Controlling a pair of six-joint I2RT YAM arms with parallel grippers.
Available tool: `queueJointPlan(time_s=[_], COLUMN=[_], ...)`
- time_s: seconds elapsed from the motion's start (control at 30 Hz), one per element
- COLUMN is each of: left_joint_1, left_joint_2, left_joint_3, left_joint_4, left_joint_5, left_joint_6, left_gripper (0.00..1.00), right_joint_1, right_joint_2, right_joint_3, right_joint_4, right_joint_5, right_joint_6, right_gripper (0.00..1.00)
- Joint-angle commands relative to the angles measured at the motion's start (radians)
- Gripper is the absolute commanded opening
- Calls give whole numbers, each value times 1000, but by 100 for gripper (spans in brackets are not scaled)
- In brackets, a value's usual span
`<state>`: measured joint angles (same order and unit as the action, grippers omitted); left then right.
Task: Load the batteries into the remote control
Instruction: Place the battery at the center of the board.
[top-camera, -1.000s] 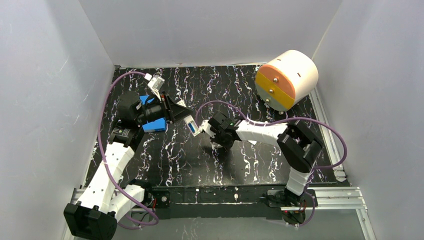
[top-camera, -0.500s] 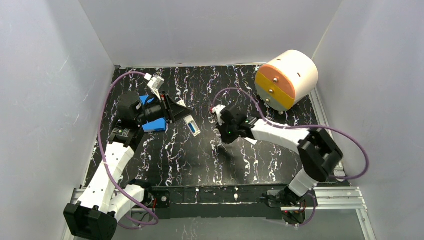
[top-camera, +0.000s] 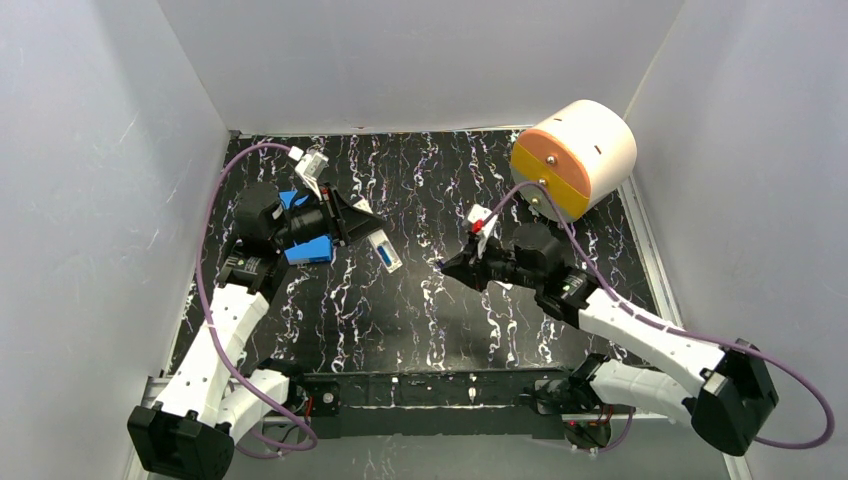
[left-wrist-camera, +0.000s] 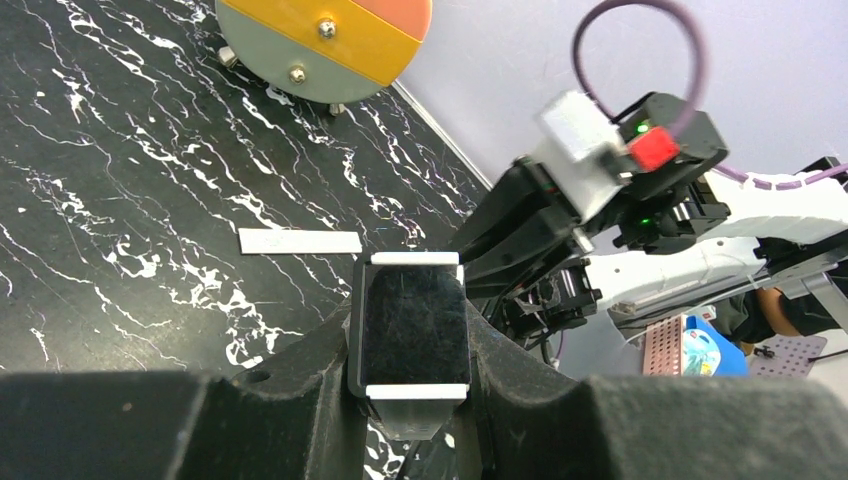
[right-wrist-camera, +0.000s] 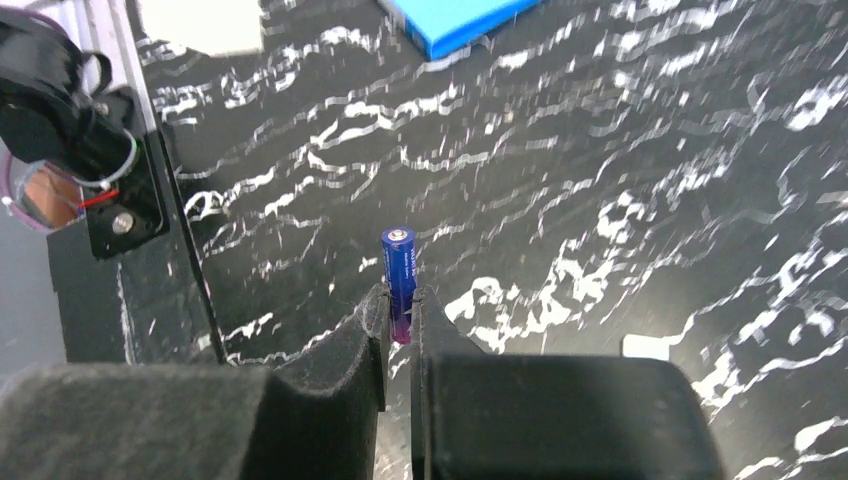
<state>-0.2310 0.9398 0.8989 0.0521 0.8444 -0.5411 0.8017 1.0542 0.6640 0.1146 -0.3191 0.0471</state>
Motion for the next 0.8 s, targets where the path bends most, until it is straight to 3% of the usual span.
queueJointPlan(time_s=[0.0, 0.27, 0.47, 0.77], left_joint_1=[5, 5, 5, 5], left_joint_2=[6, 29, 58, 14], left_joint_3=[37, 28, 10, -27], left_joint_4=[30, 48, 141, 217], left_joint_5=[7, 21, 57, 89], left_joint_6=[-15, -36, -104, -90], left_gripper=[1, 2, 2, 2], right_joint_1=[2, 8, 8, 8], right_joint_2=[-60, -151, -134, 30], right_joint_3=[41, 87, 121, 281], right_joint_4=[114, 100, 61, -310], right_joint_5=[-29, 58, 132, 496], right_joint_6=[-108, -83, -36, 300], right_gripper=[5, 3, 6, 8])
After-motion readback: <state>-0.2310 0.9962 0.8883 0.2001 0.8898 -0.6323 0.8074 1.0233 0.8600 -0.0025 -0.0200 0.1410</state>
